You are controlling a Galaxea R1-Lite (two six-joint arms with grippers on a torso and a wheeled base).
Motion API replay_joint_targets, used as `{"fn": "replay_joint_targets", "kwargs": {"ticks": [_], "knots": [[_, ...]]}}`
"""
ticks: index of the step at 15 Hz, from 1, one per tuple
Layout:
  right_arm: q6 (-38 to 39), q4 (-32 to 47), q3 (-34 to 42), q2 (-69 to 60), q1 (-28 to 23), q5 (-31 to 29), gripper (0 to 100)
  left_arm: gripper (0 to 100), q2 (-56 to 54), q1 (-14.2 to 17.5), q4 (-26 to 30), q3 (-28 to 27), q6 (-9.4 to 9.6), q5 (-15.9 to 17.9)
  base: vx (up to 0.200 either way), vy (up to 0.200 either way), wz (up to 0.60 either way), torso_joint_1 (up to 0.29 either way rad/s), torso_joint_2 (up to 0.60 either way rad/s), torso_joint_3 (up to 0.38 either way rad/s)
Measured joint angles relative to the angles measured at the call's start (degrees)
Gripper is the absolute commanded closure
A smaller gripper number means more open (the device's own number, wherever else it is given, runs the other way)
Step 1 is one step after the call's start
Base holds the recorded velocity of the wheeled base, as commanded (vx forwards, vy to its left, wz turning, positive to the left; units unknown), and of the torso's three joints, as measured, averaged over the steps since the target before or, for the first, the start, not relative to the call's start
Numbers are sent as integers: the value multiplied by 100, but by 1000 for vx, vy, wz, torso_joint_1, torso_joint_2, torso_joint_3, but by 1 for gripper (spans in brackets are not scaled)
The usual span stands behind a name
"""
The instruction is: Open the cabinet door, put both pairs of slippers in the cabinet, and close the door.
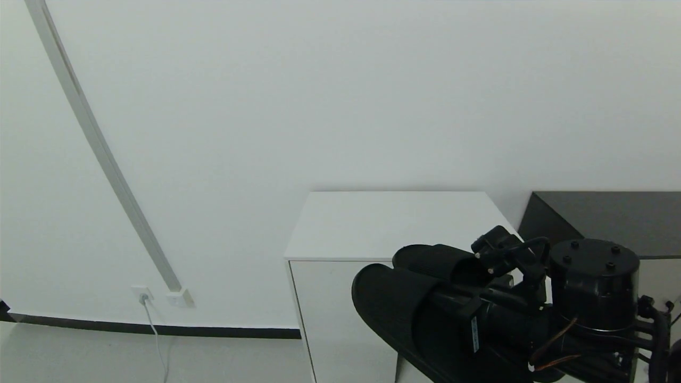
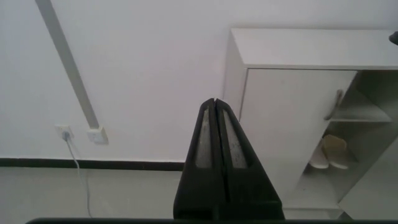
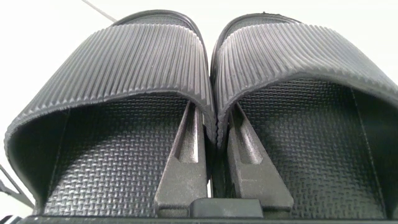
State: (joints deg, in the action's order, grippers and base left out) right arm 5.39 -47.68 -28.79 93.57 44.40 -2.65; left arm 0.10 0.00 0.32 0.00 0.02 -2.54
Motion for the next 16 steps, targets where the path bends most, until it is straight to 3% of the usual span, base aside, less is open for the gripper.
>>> {"fn": "replay_joint_targets", "kwargs": {"ticks": [3, 16], "knots": [[-2, -2, 41, -13, 15, 0, 100, 100, 0, 0, 4, 0, 2, 0, 0, -200, 0, 2, 4, 2], [-2, 2, 116, -50, 78, -28, 100, 100, 0, 0, 1, 0, 7, 0, 0, 0, 0, 0, 0, 0]]}}
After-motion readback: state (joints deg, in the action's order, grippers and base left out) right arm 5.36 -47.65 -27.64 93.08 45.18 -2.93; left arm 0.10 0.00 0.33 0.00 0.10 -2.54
